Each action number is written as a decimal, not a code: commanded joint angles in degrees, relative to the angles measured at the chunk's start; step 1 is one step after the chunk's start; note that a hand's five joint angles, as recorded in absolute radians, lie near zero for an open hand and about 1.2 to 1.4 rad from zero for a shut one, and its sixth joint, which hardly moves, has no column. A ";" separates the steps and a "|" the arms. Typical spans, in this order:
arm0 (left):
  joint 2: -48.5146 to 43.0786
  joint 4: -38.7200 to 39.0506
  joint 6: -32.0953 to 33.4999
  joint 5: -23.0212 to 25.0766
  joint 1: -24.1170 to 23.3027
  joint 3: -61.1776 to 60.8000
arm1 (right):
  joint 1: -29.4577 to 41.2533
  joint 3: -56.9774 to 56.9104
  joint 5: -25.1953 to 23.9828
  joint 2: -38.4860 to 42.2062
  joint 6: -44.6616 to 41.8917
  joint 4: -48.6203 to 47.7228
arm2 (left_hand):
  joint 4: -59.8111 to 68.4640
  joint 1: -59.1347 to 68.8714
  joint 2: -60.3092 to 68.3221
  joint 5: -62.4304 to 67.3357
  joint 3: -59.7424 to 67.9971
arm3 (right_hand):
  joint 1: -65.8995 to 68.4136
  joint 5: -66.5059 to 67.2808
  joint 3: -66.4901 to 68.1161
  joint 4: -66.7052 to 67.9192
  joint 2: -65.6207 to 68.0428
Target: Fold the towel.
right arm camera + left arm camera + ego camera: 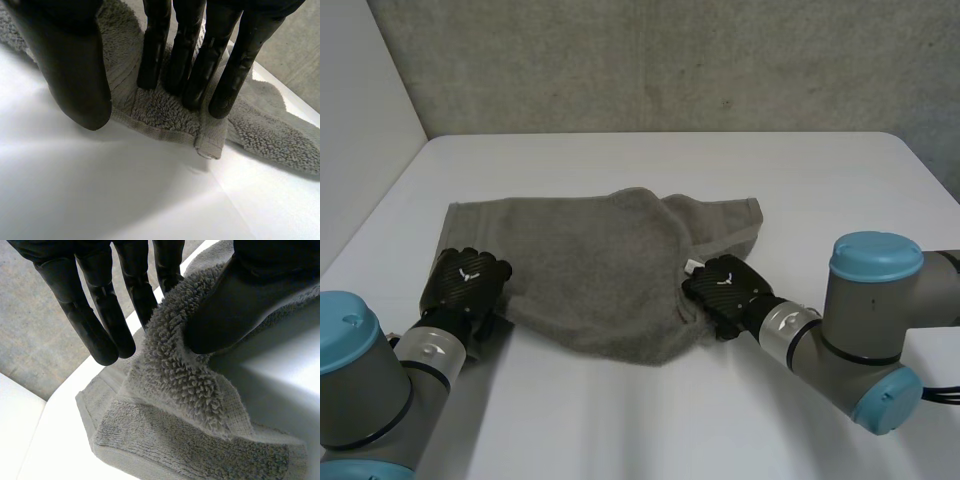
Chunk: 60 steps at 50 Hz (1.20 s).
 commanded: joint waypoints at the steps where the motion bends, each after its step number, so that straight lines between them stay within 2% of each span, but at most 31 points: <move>1: 0.03 0.06 0.00 0.00 0.00 -0.01 | 1.75 -1.72 1.21 0.96 2.21 -0.16 | -8.74 -9.22 -8.83 -19.38 -9.00 | 17.08 16.79 16.41 16.52 16.76; 2: 0.03 0.06 0.00 0.00 0.00 -0.01 | 1.84 -2.07 1.39 0.96 3.61 -0.25 | -8.74 -9.23 -8.84 -19.38 -9.01 | 25.32 25.03 24.65 24.76 24.99; 3: 0.03 -0.03 0.00 0.00 0.00 0.07 | 1.84 -2.07 1.39 0.96 3.62 -0.25 | -9.07 -9.56 -9.17 -19.71 -9.34 | 25.40 25.11 24.73 24.84 25.08; 4: 0.03 -0.03 0.00 0.00 0.09 0.07 | 1.67 -2.42 1.57 0.87 5.19 -0.43 | -9.08 -9.56 -9.17 -19.72 -9.34 | 34.50 34.21 33.83 33.94 34.18; 8: 0.03 0.06 -0.09 0.00 0.17 0.07 | 0.97 -2.86 1.57 -0.80 8.02 -0.34 | -9.08 -9.56 -9.17 -19.72 -9.34 | 34.59 34.30 33.92 34.03 34.27; 10: 0.12 0.06 -0.09 0.00 0.26 0.07 | 0.18 -3.04 1.57 -6.30 10.73 -0.08 | -9.08 -9.56 -9.17 -19.72 -9.34 | 34.59 34.30 33.92 34.03 34.27; 15: 0.29 0.06 -0.09 -0.09 0.61 0.07 | -1.23 -2.34 0.95 -13.09 13.46 0.27 | -9.08 -9.56 -9.17 -19.72 -9.34 | 34.59 34.30 33.92 34.03 34.27; 21: 0.38 0.06 -0.09 -0.09 0.70 -0.01 | -3.17 -0.49 0.69 -15.65 12.94 1.95 | -9.08 -9.56 -9.17 -19.72 -9.34 | 34.59 34.30 33.92 34.03 34.27; 23: 0.38 0.06 -0.09 -0.09 0.70 -0.19 | -5.79 2.57 0.16 -16.97 11.72 4.13 | -9.24 -9.73 -9.34 -19.89 -9.51 | 34.59 34.30 33.92 34.03 34.27; 27: 0.38 0.06 -0.09 0.00 0.70 -0.37 | -9.67 6.80 -0.72 -17.59 7.23 4.76 | -10.25 -10.74 -10.35 -20.89 -10.52 | 34.59 34.30 33.92 34.03 34.27; 29: 0.38 0.06 -0.09 0.00 0.70 -0.45 | -13.17 10.39 -1.51 -17.59 2.15 4.67 | -12.26 -12.74 -12.36 -22.90 -12.52 | 34.59 34.30 33.92 34.03 34.27; 32: 0.12 0.06 -0.09 0.00 0.70 -0.37 | -15.20 12.86 -2.03 -17.76 0.20 4.67 | -14.80 -15.28 -14.89 -25.44 -15.06 | 34.59 34.30 33.92 34.03 34.27; 34: -0.41 0.15 0.00 -0.09 0.61 -0.37 | -15.90 13.74 -2.30 -17.76 0.28 4.67 | -25.00 -25.48 -25.09 -35.64 -25.26 | 34.59 34.30 33.92 34.03 34.27; 35: -0.41 0.15 0.00 -0.09 0.61 -0.37 | -15.91 13.75 -2.30 -17.76 0.29 4.67 | -25.06 -25.54 -25.15 -35.70 -25.32 | 34.59 34.30 33.92 34.03 34.27; 37: -1.11 0.15 0.09 -0.18 0.61 -0.10 | -16.44 14.71 -3.52 -17.68 0.98 4.06 | -36.78 -37.27 -36.88 -47.43 -37.05 | 34.59 34.30 33.92 34.03 34.27; 45: -2.17 0.41 0.18 -0.35 0.96 0.51 | -16.53 14.80 -5.29 -17.24 5.81 2.21 | -43.71 -44.20 -43.81 -54.36 -43.98 | 34.59 34.30 33.92 34.03 34.27; 60: -1.99 -0.46 0.26 -0.62 2.46 -0.01 | -17.40 15.42 -4.59 -17.06 6.52 -0.16 | -51.13 -51.61 -51.22 -61.77 -51.39 | 34.59 34.30 33.92 34.03 34.27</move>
